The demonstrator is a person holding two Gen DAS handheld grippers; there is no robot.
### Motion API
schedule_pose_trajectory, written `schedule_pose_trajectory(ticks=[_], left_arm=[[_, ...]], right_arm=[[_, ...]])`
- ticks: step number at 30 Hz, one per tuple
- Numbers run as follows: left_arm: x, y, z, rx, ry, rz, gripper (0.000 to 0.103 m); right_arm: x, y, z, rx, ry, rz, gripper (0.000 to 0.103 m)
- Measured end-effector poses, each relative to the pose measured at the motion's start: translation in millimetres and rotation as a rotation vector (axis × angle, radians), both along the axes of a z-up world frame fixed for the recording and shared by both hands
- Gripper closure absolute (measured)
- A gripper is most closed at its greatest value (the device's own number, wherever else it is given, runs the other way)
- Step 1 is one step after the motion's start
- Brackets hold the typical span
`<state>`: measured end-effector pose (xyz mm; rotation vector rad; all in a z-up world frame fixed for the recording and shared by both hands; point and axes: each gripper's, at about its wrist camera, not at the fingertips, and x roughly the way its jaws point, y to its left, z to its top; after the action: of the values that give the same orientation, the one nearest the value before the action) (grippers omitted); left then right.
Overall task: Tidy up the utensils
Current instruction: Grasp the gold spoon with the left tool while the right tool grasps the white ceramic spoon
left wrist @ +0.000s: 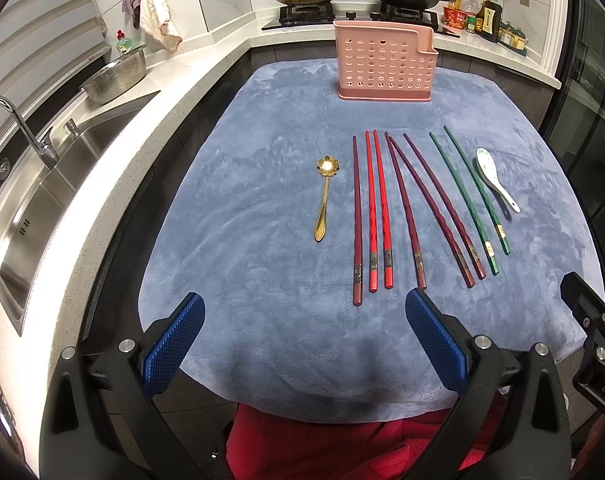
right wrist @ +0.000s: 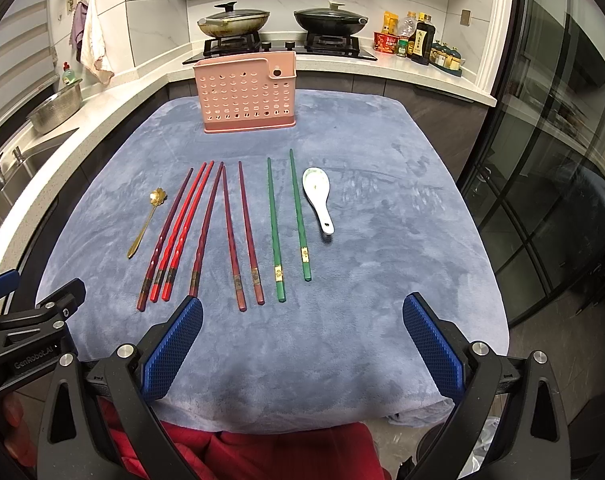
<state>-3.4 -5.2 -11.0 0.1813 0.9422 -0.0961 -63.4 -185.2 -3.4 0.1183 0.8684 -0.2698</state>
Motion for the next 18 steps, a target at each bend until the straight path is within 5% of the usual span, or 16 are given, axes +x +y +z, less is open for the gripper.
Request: schedule_pose_trajectory(ticks=[9, 18], left_arm=[[9.3, 3.5, -2.8, -0.011, 0.025, 0.009, 0.007], [52.6, 30.2, -30.5, -0.101, 0.092, 0.086, 0.007]], right_arm=[[1.3, -1.3, -3.1, 0.012, 0.001, 0.0, 0.007], [21.5, -14.3, -22.9, 0.033, 0.034, -0.031, 0.007]])
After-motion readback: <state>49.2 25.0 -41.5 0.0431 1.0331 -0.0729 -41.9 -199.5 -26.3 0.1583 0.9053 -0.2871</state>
